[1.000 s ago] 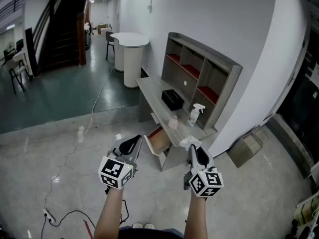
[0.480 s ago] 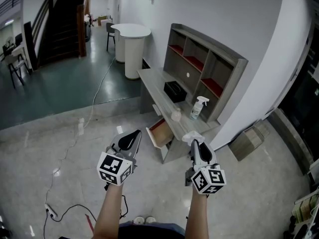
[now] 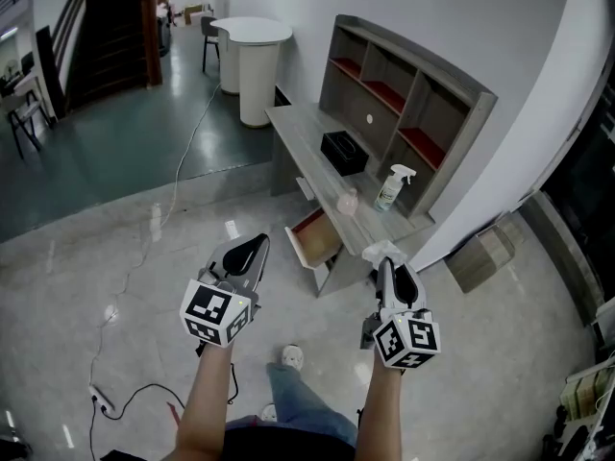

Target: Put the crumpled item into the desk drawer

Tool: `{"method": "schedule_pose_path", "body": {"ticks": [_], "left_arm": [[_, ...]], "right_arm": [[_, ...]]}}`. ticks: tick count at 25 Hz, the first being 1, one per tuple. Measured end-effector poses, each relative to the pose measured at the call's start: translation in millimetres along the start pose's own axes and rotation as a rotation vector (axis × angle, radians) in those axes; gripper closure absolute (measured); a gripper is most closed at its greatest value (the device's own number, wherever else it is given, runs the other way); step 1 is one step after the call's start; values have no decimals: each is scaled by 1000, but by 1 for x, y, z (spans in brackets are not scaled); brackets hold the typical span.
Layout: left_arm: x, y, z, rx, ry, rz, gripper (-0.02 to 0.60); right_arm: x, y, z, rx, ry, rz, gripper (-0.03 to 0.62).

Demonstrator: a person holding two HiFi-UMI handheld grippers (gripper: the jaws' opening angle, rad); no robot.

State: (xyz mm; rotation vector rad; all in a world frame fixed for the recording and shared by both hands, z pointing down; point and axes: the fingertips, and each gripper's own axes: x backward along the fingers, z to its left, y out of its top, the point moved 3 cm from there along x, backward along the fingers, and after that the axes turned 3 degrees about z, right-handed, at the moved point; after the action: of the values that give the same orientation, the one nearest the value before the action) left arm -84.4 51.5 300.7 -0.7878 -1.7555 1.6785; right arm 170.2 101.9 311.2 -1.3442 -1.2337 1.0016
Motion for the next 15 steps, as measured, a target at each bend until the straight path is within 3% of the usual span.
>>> {"method": "schedule_pose_path", "body": {"ticks": [15], "left_arm": [[-141, -46, 139, 37, 63, 69, 577]], "right_arm": [[-215, -35, -37, 12, -17, 58, 502]]}}
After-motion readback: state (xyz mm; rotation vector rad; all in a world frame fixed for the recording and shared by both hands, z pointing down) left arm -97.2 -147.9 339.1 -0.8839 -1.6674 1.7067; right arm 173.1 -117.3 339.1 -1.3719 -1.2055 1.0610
